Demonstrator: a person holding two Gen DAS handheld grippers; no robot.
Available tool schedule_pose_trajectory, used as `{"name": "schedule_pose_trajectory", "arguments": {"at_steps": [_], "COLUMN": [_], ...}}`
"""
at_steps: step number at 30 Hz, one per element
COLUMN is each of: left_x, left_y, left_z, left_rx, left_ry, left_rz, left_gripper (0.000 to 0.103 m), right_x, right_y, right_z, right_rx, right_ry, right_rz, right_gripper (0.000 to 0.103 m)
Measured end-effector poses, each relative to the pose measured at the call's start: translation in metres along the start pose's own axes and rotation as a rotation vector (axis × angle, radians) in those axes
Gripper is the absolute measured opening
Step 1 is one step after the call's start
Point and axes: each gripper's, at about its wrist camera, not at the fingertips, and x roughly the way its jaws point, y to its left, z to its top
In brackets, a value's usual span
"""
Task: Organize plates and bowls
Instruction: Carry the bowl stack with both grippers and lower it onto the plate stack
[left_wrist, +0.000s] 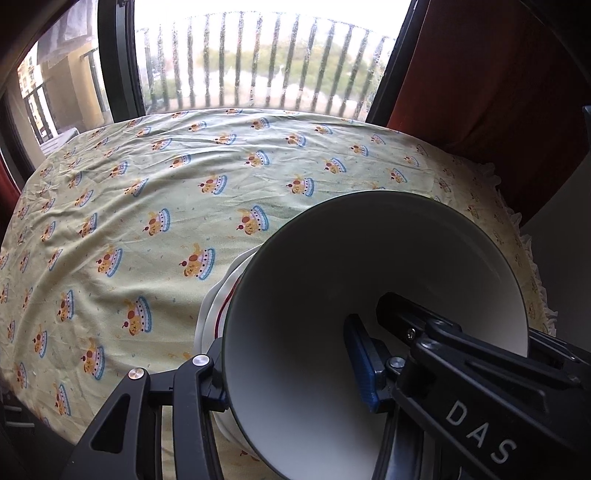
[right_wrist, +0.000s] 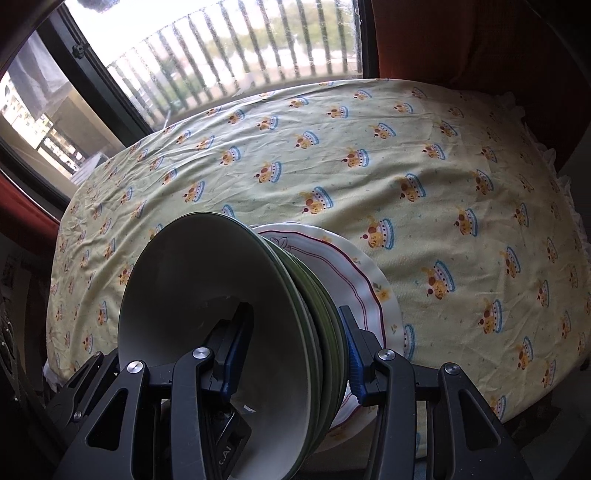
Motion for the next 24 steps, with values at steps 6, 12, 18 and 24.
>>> {"name": "schedule_pose_trajectory", "arguments": {"at_steps": [6,12,18,24], "left_x": [0.009,0.016,0.017,0.014], "left_y": [0.003,0.001,-0.012,-0.022], "left_z": [0.005,0.016,0.017,0.011], "left_rx": [-0.013,-0.009,0.015,0.006], "left_ry": [0.021,0.023,0.017,0.011], "left_rz": [0.025,0.048,0.083,0.107], "left_gripper": [0.051,0.05,0.051,0.051], "right_x": [0.014,0.021,0.023,0.019], "right_y": [-0.001,0.0,-0.013,-0.023], "right_z": [0.006,0.018,0.022,0.017], "right_rx": [-0.003,-0.006,0.01,-0.013], "right_ry": [0.044,0.05,0.058,0.038], "right_rz": [0.014,0.03,0.051,0.066], "right_gripper": [0.05,0.049,0.049,0.049]}}
